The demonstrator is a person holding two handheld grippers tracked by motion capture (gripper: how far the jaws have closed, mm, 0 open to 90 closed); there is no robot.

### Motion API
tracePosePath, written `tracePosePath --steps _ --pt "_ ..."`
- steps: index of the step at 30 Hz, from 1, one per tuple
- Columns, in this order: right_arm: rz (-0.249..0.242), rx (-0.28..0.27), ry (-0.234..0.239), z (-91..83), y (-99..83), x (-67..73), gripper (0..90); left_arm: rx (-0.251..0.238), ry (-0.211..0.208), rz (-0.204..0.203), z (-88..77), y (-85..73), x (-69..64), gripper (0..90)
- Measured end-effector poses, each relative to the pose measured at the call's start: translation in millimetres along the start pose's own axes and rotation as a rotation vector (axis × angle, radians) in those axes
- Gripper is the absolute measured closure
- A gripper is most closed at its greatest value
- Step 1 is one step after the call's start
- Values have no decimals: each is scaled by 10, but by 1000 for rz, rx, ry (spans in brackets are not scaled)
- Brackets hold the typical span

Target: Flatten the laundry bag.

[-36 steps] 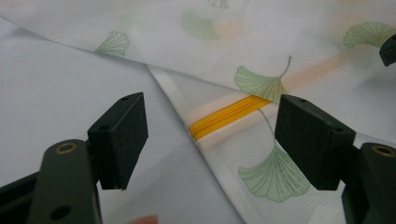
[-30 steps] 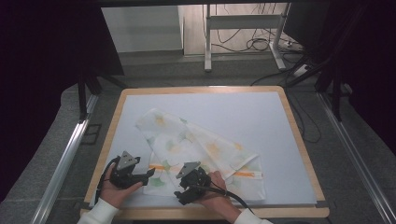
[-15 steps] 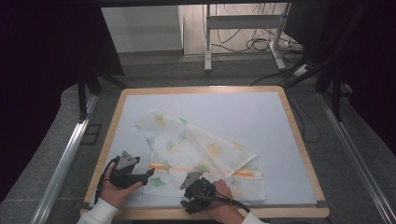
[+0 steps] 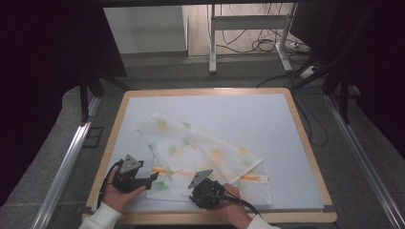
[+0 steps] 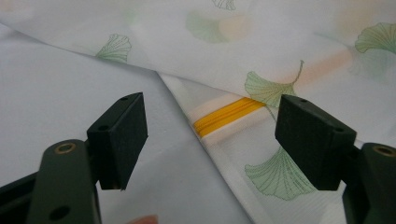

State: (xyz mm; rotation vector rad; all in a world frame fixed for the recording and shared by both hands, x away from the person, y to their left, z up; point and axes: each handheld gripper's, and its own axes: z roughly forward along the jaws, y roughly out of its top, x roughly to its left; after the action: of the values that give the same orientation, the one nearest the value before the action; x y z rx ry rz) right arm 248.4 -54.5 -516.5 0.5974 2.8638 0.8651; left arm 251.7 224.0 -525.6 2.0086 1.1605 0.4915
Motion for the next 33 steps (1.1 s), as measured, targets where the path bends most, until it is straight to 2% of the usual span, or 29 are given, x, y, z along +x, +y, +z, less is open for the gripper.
tracePosePath --steps 8,25,33 --pt "39 -38 16 -83 -1 -98 822 4 -2 4 13 -5 -3 248" --pt "75 -118 -53 -251 0 -306 842 3 -1 8 8 2 -17 249" --pt "112 -174 -92 -411 -25 -488 845 -2 -3 6 3 8 -24 249"
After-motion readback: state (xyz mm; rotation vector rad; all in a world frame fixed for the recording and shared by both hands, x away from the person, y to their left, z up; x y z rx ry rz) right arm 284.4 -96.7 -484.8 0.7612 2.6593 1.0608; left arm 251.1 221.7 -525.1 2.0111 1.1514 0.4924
